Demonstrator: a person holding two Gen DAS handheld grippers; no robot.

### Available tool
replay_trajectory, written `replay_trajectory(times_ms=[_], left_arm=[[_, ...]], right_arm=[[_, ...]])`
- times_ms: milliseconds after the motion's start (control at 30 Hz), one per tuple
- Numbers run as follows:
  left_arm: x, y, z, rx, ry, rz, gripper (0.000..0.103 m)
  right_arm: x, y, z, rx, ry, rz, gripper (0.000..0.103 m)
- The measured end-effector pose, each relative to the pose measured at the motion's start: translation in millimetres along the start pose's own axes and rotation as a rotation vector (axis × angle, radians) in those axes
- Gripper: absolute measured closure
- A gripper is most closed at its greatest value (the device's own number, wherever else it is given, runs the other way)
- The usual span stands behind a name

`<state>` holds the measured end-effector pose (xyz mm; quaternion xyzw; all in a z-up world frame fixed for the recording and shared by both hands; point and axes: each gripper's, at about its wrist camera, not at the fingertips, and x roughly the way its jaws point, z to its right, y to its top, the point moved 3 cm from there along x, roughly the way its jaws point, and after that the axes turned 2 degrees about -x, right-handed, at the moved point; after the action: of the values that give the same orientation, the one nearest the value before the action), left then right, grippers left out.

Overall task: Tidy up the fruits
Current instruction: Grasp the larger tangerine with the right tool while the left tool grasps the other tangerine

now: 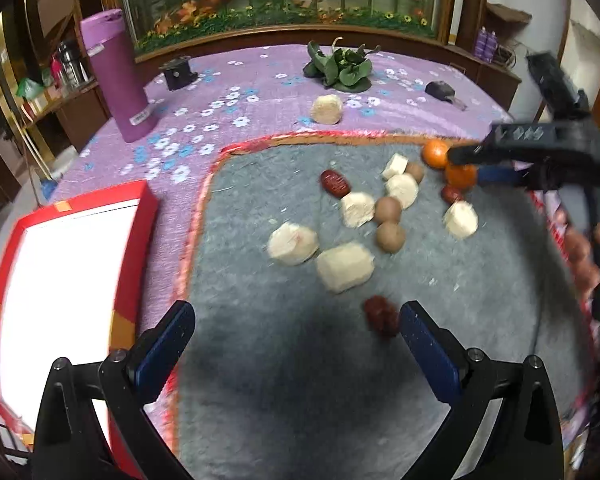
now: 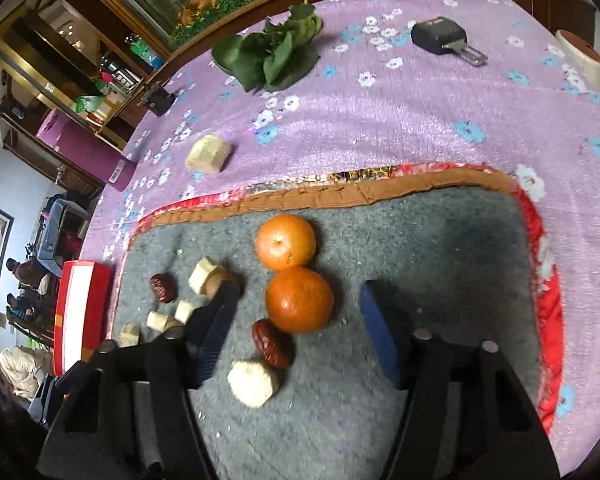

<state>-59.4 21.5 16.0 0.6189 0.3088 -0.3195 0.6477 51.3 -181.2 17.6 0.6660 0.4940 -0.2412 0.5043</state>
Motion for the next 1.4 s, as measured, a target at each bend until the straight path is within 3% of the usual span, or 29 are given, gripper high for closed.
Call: replay_trajectory(times_ms=[100, 333, 400, 433, 500, 667, 733, 900, 1033, 1133, 1167, 1267, 1333, 1400], left_arm=[[6, 5, 6, -0.014, -0.008, -0.009, 0.003], [30, 7, 22, 0.002, 0.021, -0.048, 0.011], [34, 9, 23, -0.012, 0.028, -0.060, 0.012], [33, 12, 24, -0.026, 0.035, -0.064, 0.015], [26, 25, 29, -0.026, 0.028, -0.037, 0.017], [18, 79, 74, 0.141, 0.047, 0.046, 0.015], [28, 97, 97, 0.205, 0.059, 0.069, 0.015], [67, 112, 139, 0.344, 0.076, 0.035, 0.015], [92, 114, 152, 0.382, 0.075, -0.025, 0.018], [105, 111, 156, 0.380, 0.030, -0.064, 0.027], [110, 109, 156, 0.371, 0.009, -0.083, 0.041], [114, 108, 155, 0.318, -0.085, -0.085, 0.065], [113, 108, 152, 0.292, -0.117, -0.090, 0.070], [109, 107, 151, 0.295, -0.091, -0.071, 0.070]], right_arm=[[1, -2, -2, -0.042, -0.040, 0.028, 0.055], [2, -10, -10, -0.218, -0.145, 0.063, 0.067], [-2, -8, -1, -0.192, -0.086, 0.047, 0.067], [-7, -5, 10, -0.127, -0.013, 0.039, 0.067], [-15, 0, 27, -0.047, 0.052, 0.055, 0.067], [-33, 8, 59, 0.127, 0.216, 0.100, 0.067], [-40, 9, 65, 0.163, 0.248, 0.123, 0.067], [-46, 12, 74, 0.260, 0.271, 0.164, 0.067], [-54, 16, 81, 0.309, 0.278, 0.204, 0.067], [-58, 17, 85, 0.322, 0.278, 0.221, 0.067], [-57, 17, 86, 0.324, 0.277, 0.223, 0.067], [-55, 19, 86, 0.324, 0.266, 0.224, 0.067], [-54, 19, 83, 0.305, 0.258, 0.226, 0.067], [-54, 19, 81, 0.289, 0.250, 0.232, 0.067]])
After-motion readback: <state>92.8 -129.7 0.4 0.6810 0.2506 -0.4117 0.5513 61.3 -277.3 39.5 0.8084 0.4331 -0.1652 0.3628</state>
